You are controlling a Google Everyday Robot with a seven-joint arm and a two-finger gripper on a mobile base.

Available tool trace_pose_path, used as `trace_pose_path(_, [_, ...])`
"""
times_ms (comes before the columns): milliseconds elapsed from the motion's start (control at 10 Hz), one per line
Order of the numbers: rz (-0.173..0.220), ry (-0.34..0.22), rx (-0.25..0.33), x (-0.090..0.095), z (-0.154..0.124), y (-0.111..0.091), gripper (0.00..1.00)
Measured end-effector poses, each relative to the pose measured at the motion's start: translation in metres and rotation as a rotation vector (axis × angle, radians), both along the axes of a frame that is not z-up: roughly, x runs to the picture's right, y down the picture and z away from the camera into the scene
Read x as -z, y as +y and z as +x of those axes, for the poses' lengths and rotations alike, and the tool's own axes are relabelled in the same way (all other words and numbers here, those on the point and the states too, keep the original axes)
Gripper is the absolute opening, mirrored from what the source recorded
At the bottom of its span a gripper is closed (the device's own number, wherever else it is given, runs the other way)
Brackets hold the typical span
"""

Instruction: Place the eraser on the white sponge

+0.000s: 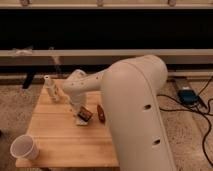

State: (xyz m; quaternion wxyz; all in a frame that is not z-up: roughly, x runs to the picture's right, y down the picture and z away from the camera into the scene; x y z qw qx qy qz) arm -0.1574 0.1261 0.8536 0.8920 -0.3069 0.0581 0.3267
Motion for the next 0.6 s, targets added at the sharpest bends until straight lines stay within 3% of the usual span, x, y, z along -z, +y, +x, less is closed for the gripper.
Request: trace_pose_path(600, [0.011,0.009,-0.008,0.004,0.013,-0.008,0.80])
